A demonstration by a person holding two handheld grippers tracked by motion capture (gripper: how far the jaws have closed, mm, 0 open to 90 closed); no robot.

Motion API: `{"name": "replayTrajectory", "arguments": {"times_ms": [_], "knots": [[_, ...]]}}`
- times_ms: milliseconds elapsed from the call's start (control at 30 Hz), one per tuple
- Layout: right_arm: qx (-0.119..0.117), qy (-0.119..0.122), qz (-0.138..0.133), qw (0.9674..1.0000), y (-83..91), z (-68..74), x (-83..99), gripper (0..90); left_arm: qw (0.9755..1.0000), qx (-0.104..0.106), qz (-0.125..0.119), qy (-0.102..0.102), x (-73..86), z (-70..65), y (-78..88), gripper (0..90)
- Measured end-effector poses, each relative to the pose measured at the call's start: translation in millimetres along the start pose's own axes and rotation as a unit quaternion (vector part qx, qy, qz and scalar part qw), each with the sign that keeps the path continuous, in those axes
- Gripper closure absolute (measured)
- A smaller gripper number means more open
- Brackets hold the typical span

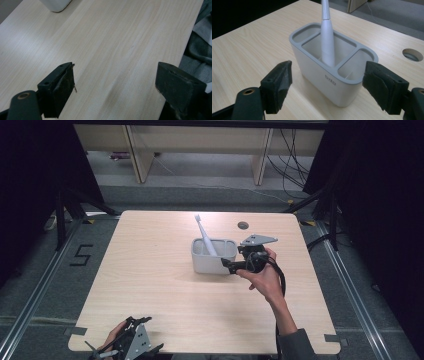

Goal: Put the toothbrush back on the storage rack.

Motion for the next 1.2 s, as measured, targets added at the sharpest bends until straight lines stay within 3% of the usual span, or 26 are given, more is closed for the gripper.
{"name": "replayTrajectory", "arguments": {"times_ms": [33, 67, 300, 333, 367, 400, 433, 567, 633, 667, 700, 733, 767, 800, 833, 967, 1033, 1167, 1200], "knots": [[-0.004, 0.004, -0.002, 1.0000, 0.2, -0.3, 0.6, 24.2, 1.0000, 0.000, -0.002, 0.002, 0.2, -0.3, -0.6, 15.2], [0.002, -0.009, 0.000, 1.0000, 1.4, 2.0, 1.5, 24.1, 1.0000, 0.004, 0.003, -0.003, 0.0, 0.1, 0.3, 15.2], [-0.001, 0.000, 0.005, 1.0000, 7.8, 0.9, 6.0, 23.7, 1.0000, 0.003, 0.003, 0.000, -0.3, 0.1, 0.9, 15.2], [0.002, -0.009, 0.006, 0.9999, 9.0, 2.1, 6.9, 23.7, 1.0000, 0.004, 0.003, 0.001, -0.3, -0.2, 0.7, 15.2], [0.000, 0.005, 0.005, 1.0000, 9.5, 0.4, 7.4, 23.7, 0.9999, 0.007, 0.006, -0.003, -0.7, 0.2, 1.3, 15.2], [-0.003, -0.007, 0.004, 1.0000, 9.6, 2.3, 9.1, 23.7, 1.0000, 0.003, 0.002, 0.000, -0.7, -0.1, 0.9, 15.2], [-0.002, 0.005, 0.007, 1.0000, 11.1, 1.2, 9.8, 23.7, 1.0000, 0.003, 0.002, 0.001, -0.7, -0.1, 1.0, 15.2], [0.001, -0.004, 0.009, 1.0000, 15.2, 2.8, 15.3, 23.5, 1.0000, 0.003, 0.003, -0.001, -0.7, 0.4, 1.2, 15.2], [0.000, 0.006, 0.012, 0.9999, 18.2, 1.1, 17.5, 23.5, 1.0000, 0.000, -0.005, 0.000, -0.4, -0.1, 0.3, 15.2], [0.003, -0.007, 0.014, 0.9999, 19.3, 3.3, 19.0, 23.5, 1.0000, 0.002, -0.001, -0.001, -0.6, 0.2, 0.6, 15.2], [-0.002, 0.007, 0.015, 0.9999, 19.9, 1.1, 19.9, 23.4, 1.0000, 0.003, 0.003, -0.002, -0.8, 0.3, 1.2, 15.2], [0.001, -0.011, 0.020, 0.9997, 21.6, 3.3, 21.4, 23.4, 1.0000, 0.003, 0.003, -0.002, -0.8, 0.4, 1.3, 15.2], [-0.004, 0.004, 0.016, 0.9999, 21.6, 0.8, 22.0, 23.1, 1.0000, 0.003, 0.002, -0.001, -0.8, 0.2, 1.2, 15.2], [0.002, -0.003, 0.017, 0.9999, 23.1, 1.7, 22.9, 22.6, 1.0000, 0.000, -0.005, -0.001, -0.4, 0.0, 0.4, 15.2], [0.000, 0.006, 0.011, 0.9999, 22.8, 0.5, 23.9, 22.2, 1.0000, 0.004, 0.000, -0.004, -0.6, 0.4, 1.4, 15.2], [0.002, -0.013, 0.021, 0.9997, 28.1, 2.3, 26.7, 20.2, 1.0000, 0.003, -0.001, -0.003, -0.4, 0.4, 1.1, 15.2], [0.000, 0.003, 0.016, 0.9999, 29.1, 0.7, 27.6, 20.0, 1.0000, 0.003, -0.001, -0.004, -0.6, 0.3, 1.3, 15.2], [-0.002, -0.003, 0.015, 0.9999, 32.8, 2.3, 29.4, 18.8, 1.0000, 0.001, -0.003, 0.000, -0.8, -0.3, 0.4, 15.2], [0.001, -0.014, 0.012, 0.9998, 33.4, 4.7, 30.3, 18.5, 1.0000, 0.001, -0.002, 0.000, -0.8, -0.3, 0.4, 15.2]]}}
Point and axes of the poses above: each handheld gripper's, and its own axes: y roughly backward along the jaws, x roughly out of its underside, z roughly to its left, the point moved 2 cm from there along -y, roughly forward along the jaws, and after that the axes turned 14 degrees about -z, right-handed, at the moved point
